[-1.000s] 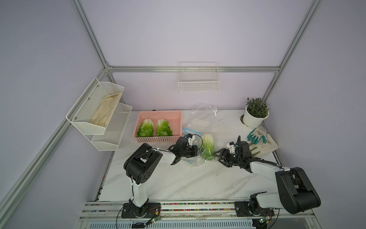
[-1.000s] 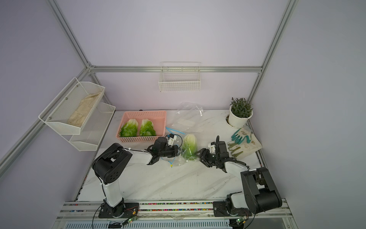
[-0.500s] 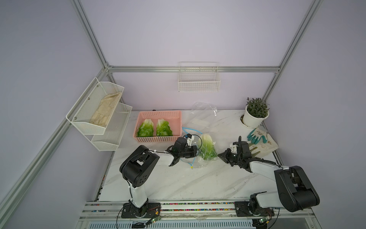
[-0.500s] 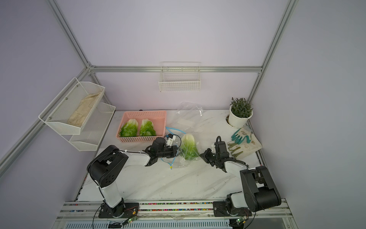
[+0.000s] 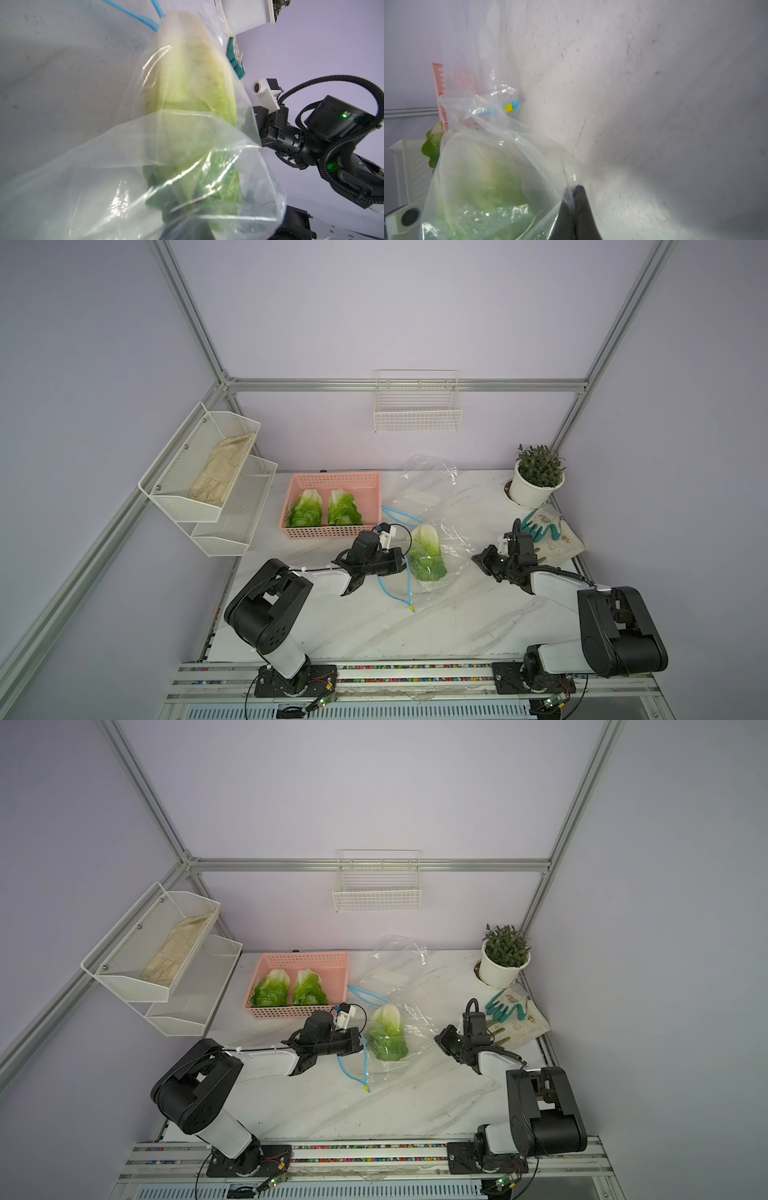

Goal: Open the zip-top bag and take out the chinese cabbages
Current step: Pick up the Chinese cabbage from the zipper food storage bag.

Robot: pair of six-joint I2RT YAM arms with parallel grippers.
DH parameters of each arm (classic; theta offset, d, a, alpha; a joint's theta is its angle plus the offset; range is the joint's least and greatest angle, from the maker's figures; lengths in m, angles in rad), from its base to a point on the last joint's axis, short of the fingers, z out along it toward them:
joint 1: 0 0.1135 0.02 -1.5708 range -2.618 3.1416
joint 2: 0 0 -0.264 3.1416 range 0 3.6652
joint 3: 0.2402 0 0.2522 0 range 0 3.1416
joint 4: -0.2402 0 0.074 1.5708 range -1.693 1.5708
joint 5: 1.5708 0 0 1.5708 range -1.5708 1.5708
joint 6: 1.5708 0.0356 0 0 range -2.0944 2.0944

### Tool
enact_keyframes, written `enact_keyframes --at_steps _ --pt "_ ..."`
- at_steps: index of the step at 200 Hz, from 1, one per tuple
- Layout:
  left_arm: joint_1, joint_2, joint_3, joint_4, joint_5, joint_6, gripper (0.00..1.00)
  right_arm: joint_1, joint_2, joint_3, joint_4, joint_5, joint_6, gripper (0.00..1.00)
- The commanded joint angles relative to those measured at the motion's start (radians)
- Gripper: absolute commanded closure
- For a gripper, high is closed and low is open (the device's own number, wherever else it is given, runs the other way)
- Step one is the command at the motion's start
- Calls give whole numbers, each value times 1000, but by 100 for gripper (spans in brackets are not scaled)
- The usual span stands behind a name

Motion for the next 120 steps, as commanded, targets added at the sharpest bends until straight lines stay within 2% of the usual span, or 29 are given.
enact_keyframes --at_steps 1,52,78,90,120 --pt "22 -77 -20 -16 12 6 99 -39 13 32 -21 107 -40 100" --pt "41 -177 -48 -173 -5 54 98 -98 43 67 -25 102 -76 100" --pt "38 -163 -34 -228 -15 89 91 -100 55 78 -32 58 -103 100" --pt "35 -139 -18 -228 -26 88 83 -99 68 78 -26 21 -107 100" --pt "13 -95 33 -229 -46 97 48 -99 76 76 -39 -33 -127 100"
